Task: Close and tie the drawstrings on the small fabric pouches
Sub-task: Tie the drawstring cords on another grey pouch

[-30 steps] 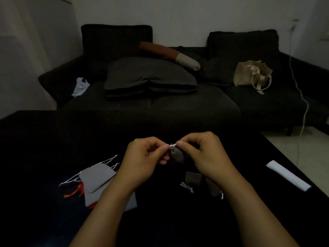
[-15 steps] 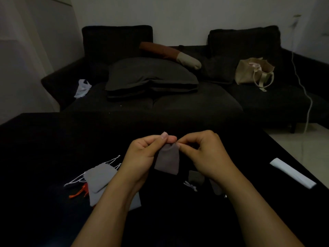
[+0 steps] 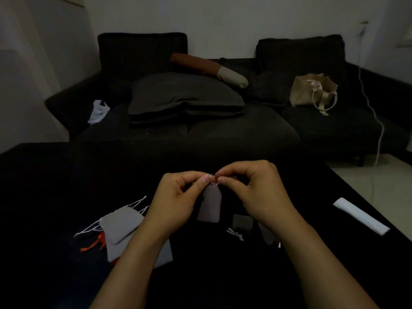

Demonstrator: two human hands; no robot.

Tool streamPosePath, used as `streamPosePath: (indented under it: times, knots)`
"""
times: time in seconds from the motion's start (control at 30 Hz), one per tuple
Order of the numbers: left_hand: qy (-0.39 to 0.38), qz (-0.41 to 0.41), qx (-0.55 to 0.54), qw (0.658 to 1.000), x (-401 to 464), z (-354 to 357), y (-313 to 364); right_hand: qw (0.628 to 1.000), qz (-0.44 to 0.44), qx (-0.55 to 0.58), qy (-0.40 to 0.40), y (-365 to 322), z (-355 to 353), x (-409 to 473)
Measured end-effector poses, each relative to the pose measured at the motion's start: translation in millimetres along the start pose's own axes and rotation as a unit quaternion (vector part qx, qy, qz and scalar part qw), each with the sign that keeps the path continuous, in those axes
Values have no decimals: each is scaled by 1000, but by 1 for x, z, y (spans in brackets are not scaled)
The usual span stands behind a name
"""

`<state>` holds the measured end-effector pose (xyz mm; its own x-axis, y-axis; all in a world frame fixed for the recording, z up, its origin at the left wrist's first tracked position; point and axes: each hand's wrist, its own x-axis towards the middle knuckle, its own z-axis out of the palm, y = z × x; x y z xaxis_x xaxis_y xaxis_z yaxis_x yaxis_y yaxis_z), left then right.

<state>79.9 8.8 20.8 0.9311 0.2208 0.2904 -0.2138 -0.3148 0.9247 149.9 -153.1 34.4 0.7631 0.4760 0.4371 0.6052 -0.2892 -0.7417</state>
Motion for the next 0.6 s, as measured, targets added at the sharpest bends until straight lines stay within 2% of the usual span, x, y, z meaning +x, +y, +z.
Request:
streamPosePath:
  times: [0.07,0.2,0.37,0.5,0.6]
  knots:
    - [-25,4,8,1000,0,-2,0,999,-22,-39,-6,1,1,0]
    - [-22,-2,36,999,0,-5,-2,990,-80,-92,-65,1,-1,-1]
    - [-55,-21,33,998,-2,-10,-2,987,-91,-102,-81,2,-2,-5]
    - [-14,-69,-105,992,-1,-4,6,997,-41,48,-34,-2,0,-5]
    - [-17,-132,-224,966,0,0,11,984,13,168,-54,-7,1,-2]
